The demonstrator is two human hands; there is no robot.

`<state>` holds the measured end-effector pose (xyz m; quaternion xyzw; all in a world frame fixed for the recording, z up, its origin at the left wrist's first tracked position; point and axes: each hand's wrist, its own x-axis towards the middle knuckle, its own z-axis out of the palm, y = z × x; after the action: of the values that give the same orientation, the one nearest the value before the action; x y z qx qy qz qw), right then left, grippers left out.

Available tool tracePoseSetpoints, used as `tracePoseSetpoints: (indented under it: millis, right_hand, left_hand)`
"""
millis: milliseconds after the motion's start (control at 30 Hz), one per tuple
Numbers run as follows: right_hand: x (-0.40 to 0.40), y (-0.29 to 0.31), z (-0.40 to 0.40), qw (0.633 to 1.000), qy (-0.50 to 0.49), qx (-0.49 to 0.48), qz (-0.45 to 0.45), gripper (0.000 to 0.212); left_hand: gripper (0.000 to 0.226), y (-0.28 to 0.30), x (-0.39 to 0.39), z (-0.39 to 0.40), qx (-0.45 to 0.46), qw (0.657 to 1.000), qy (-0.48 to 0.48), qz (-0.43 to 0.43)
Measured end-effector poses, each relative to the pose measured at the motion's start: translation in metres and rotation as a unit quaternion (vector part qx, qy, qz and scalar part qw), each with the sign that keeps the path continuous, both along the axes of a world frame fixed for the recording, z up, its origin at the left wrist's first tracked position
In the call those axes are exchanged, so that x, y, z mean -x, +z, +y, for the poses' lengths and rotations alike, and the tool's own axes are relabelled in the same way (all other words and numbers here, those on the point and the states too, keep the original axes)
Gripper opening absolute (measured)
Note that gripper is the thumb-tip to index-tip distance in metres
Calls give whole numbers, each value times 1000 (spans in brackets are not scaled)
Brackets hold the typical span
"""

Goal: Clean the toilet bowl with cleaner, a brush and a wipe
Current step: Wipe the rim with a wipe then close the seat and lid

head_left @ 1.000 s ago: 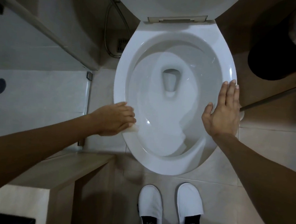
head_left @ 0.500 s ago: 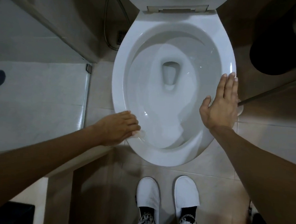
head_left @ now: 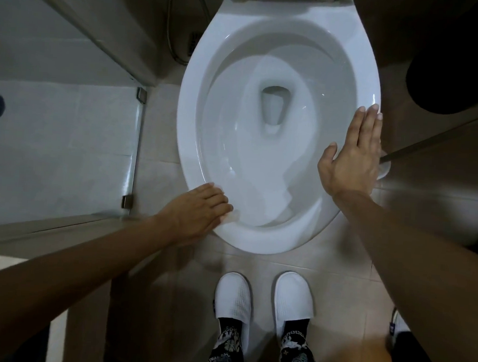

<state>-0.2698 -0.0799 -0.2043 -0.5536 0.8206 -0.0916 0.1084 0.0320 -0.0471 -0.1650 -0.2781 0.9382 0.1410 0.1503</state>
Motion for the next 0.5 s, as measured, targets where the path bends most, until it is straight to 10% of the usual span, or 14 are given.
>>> tracePoseSetpoints:
  millis: [500]
  right_hand:
    - [-1, 1, 0, 1000, -2, 13, -2, 74]
  left_hand:
    - [41, -10, 40, 45, -60, 996, 50, 39]
